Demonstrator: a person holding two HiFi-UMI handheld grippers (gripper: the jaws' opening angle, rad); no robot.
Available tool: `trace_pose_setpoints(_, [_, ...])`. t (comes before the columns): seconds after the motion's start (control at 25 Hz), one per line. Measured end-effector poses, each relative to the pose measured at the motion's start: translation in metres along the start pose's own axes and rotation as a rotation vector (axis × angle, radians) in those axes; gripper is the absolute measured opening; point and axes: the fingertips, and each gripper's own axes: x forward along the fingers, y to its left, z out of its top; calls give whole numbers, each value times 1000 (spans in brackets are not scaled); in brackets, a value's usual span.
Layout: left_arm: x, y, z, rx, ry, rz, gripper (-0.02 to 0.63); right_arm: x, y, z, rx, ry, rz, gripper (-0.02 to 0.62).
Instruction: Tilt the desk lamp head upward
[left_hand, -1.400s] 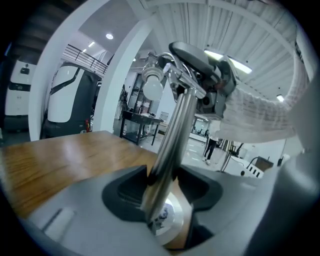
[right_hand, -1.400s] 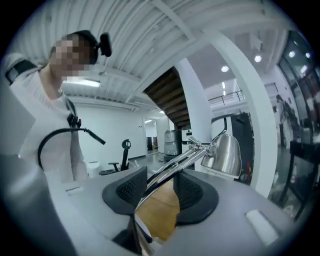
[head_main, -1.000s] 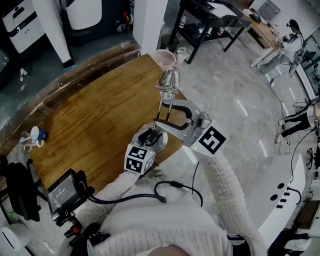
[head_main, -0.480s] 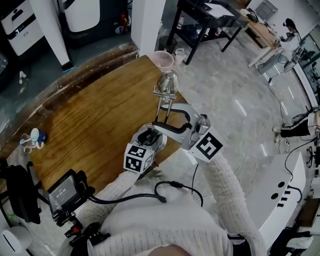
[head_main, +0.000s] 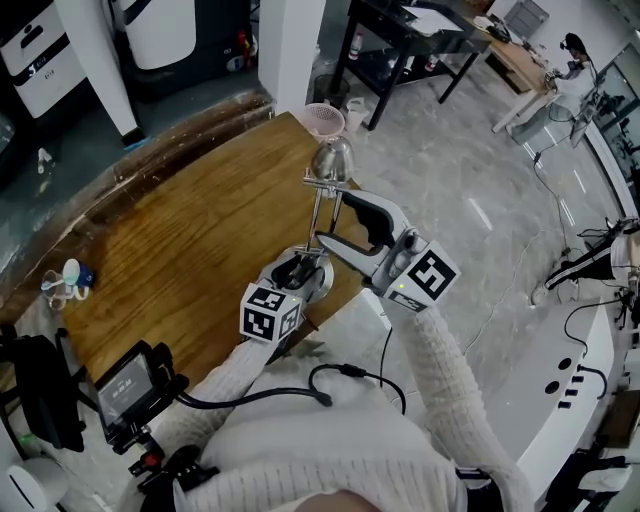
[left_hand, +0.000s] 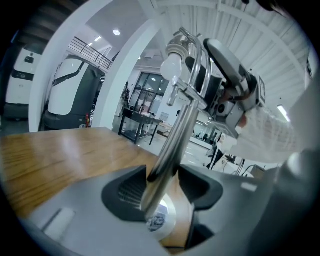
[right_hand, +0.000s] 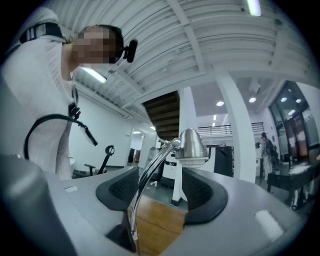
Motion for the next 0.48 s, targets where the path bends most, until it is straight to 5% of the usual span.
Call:
trace_pose_setpoints(0.24, [-70, -10, 12, 4, -78, 6, 187, -57, 28, 12, 164, -135, -321, 222])
trace_pose_setpoints(0.48, [-88, -10, 32, 47, -152, -11, 63, -67, 58, -83, 376, 34, -495, 146])
